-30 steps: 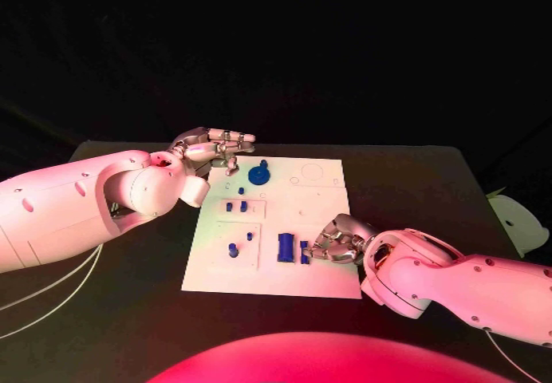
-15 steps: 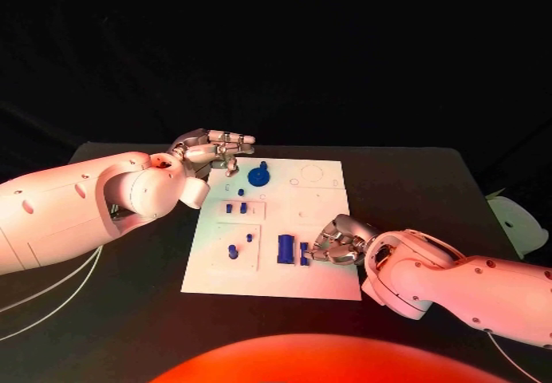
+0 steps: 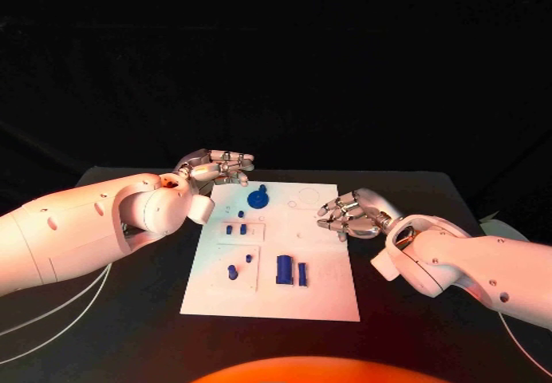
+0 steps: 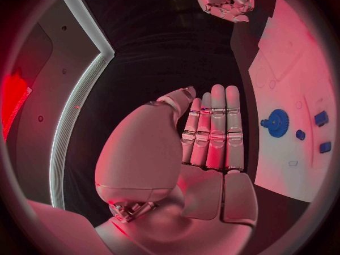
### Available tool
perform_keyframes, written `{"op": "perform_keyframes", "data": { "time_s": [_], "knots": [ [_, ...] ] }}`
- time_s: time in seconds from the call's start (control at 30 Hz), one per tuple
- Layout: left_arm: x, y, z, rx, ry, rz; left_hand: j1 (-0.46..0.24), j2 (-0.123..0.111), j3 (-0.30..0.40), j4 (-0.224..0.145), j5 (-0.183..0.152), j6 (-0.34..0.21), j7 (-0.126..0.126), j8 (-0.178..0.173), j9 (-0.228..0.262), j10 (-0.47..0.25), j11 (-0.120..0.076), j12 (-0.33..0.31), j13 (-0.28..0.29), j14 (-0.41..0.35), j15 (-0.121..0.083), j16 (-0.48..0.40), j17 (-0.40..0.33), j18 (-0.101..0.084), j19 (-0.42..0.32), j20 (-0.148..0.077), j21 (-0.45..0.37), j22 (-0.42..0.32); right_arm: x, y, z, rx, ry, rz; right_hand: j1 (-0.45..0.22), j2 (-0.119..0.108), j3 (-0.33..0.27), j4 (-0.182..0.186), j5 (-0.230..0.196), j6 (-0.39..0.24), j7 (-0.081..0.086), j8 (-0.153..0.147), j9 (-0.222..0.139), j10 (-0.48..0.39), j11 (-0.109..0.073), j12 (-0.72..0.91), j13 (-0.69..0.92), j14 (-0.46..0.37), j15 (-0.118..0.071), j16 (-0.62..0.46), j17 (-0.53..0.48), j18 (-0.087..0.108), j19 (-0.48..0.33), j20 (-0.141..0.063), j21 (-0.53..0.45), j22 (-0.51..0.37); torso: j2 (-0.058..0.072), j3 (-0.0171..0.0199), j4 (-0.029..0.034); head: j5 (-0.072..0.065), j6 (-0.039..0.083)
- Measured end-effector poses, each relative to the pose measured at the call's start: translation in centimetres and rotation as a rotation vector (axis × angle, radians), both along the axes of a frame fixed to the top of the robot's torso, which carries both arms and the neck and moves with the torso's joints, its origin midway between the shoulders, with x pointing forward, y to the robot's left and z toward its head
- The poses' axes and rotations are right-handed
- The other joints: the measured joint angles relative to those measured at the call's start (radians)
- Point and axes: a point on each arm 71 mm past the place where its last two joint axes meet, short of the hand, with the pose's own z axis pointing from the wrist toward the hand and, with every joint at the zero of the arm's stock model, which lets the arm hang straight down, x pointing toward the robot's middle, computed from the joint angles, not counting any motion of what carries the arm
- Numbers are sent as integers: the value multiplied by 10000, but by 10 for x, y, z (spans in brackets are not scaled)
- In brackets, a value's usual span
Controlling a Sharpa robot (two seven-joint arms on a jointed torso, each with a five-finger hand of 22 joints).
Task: Assemble the parts on the task board
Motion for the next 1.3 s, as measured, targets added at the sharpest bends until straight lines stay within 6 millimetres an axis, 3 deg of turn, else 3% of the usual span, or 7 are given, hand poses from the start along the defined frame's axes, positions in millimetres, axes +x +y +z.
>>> {"op": "perform_keyframes", "data": {
  "time_s": [0.2,0.33,0.5,0.7,0.83,0.97,1.3],
  "knots": [
    [10,2,-7,-93,-125,591,-42,-42,-221,400,0,-365,-3,-84,-133,-179,225,-611,-584,-717,548,-3125,-1503,3,-1447,849,-2713,-1969,37,-16,6,1565,-165,-803,382,-193,671,48,-293,185,323,-389,-681,-63,413,-2100,-2586,-1250,595,-2834,-1488,-1,-1186,537,-1806,-1481,-267,-37,-109,-58,455],
    [16,0,-13,-212,-199,1003,-24,105,-1452,687,0,-1028,-281,-156,-190,-773,729,-1006,-967,-1305,1136,-5203,-2581,2,-1862,1515,-4710,-3864,59,-24,6,2327,-317,-1294,376,-198,1049,69,-292,196,439,-461,-1245,104,580,-3014,-4161,-1515,922,-4316,-2496,-1,-1503,854,-2666,-2478,-403,-34,-159,-125,833],
    [22,-4,-23,-340,-191,1453,171,459,-3336,1184,0,-1514,-517,-195,-205,-1710,817,-1070,-1003,-1935,1307,-5872,-3398,-323,-2175,1571,-5122,-5303,81,-31,4,2979,-520,-1745,97,-339,1166,-48,-292,81,554,-461,-1940,72,788,-3745,-5505,-1815,1221,-5542,-3528,0,-1765,1231,-3481,-3601,-546,-6,-193,-133,1269],
    [27,-8,-31,-401,-217,1919,302,591,-3719,1333,0,-1533,-536,-195,-205,-1873,764,-1084,-1003,-2066,1311,-5873,-3444,-322,-2240,1566,-5122,-5701,95,-33,3,3657,-612,-2031,-391,-83,992,-417,-292,-16,650,-461,-2658,50,1026,-4345,-6439,-2028,1434,-6181,-4515,-1,-2553,1612,-3548,-5011,-617,47,-210,-22,1639],
    [26,-8,-31,-385,-195,1929,-1562,880,-3946,1055,-248,-2746,-663,-467,-472,-3159,543,-1335,-1257,-3232,1083,-6130,-3701,-475,-3198,1196,-5370,-6170,94,-34,3,3691,-595,-2056,-2310,186,755,-653,-615,-1298,421,-742,-2947,-1321,823,-4670,-6753,-3415,1279,-6457,-4769,-1,-3664,1275,-3823,-5905,-620,54,-199,-35,1635],
    [21,-12,-32,-410,-153,1873,-3473,1270,-4043,738,-527,-3941,-1003,-646,-657,-4400,290,-1507,-1431,-4358,846,-6310,-3883,-627,-4134,798,-5546,-6634,88,-30,4,3932,-529,-2115,-4144,374,539,-869,-929,-2560,142,-920,-3195,-2703,598,-4871,-7107,-4783,1093,-6637,-4973,-236,-4737,930,-3970,-6722,-620,71,-93,-107,1682],
    [-13,-35,-36,-207,-415,2169,-7110,1646,-4160,168,-1049,-6218,-1560,-779,-811,-6768,-238,-1643,-1583,-6492,209,-6428,-4037,-1258,-5916,75,-5666,-7515,50,-1,11,5559,-251,-2834,-7641,538,-58,-1653,-1527,-4964,-383,-1042,-3754,-5332,-67,-5027,-7429,-7386,337,-6761,-5712,-549,-6772,265,-4094,-8274,-621,183,409,-357,1917]
  ]
}}
